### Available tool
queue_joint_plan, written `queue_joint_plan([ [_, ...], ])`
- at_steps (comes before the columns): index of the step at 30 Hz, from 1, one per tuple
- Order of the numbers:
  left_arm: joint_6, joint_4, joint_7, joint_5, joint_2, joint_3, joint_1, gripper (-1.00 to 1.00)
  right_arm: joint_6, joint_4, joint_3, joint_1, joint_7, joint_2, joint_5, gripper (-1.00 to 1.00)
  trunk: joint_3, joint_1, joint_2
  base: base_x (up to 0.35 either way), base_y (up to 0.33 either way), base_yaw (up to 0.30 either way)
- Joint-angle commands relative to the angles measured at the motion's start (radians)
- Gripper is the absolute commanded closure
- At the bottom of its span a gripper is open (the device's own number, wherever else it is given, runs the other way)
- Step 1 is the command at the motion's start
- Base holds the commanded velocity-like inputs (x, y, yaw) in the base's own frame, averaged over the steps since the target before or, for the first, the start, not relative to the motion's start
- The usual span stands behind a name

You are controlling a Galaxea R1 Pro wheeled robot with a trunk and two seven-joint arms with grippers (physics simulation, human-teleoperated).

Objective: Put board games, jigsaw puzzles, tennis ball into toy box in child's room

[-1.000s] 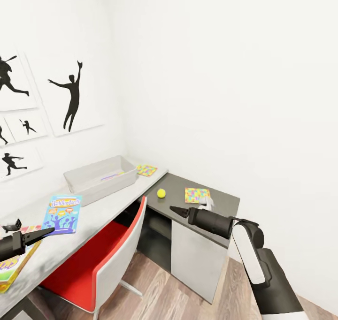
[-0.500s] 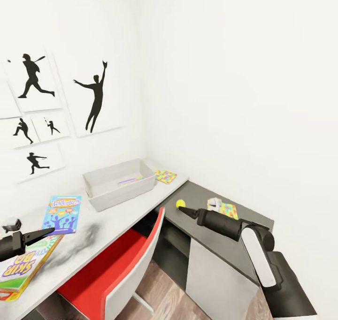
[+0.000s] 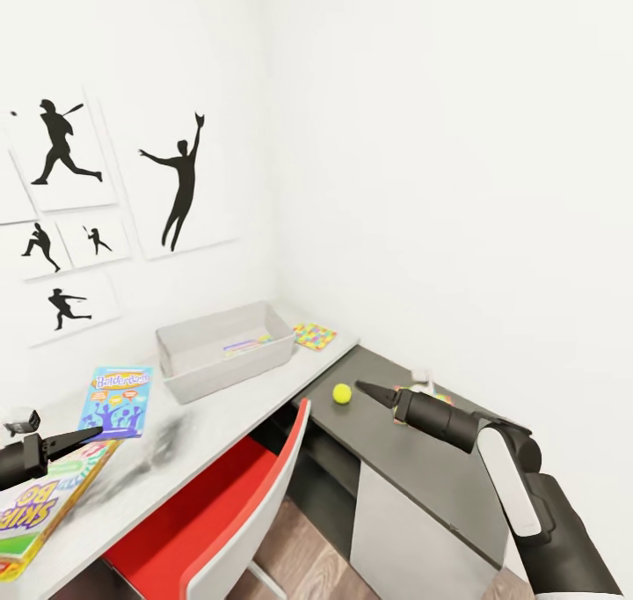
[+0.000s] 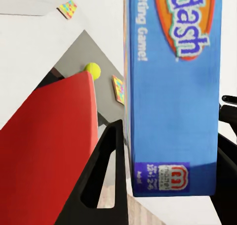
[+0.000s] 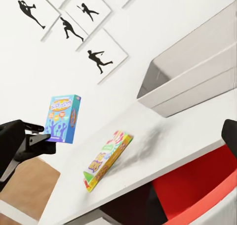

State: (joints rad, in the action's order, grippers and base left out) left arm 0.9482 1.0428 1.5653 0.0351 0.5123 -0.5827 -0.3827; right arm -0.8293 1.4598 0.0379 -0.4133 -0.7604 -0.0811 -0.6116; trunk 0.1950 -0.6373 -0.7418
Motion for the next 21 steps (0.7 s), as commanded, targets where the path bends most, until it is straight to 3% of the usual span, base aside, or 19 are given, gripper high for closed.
queue_joint_plan([
  [1,0.010,0.000,0.005,-0.001,0.000,0.000,-0.001,1.00,-0.005,0.000,0.001,-0.001,-0.003,0.000,-0.002,-1.00,0.002,-0.001,-0.001,0.184,-0.152,0.001],
  [13,0.010,0.000,0.005,-0.001,-0.001,0.000,-0.001,1.00,-0.004,-0.013,0.002,-0.001,-0.004,0.002,0.000,-1.00,0.002,-0.001,-0.001,0.223,-0.066,0.000],
  [21,0.010,0.000,0.005,-0.001,-0.001,0.000,-0.001,1.00,0.027,-0.015,0.001,-0.001,-0.004,0.002,0.000,-1.00,0.001,-0.001,-0.001,0.042,-0.018,0.071],
])
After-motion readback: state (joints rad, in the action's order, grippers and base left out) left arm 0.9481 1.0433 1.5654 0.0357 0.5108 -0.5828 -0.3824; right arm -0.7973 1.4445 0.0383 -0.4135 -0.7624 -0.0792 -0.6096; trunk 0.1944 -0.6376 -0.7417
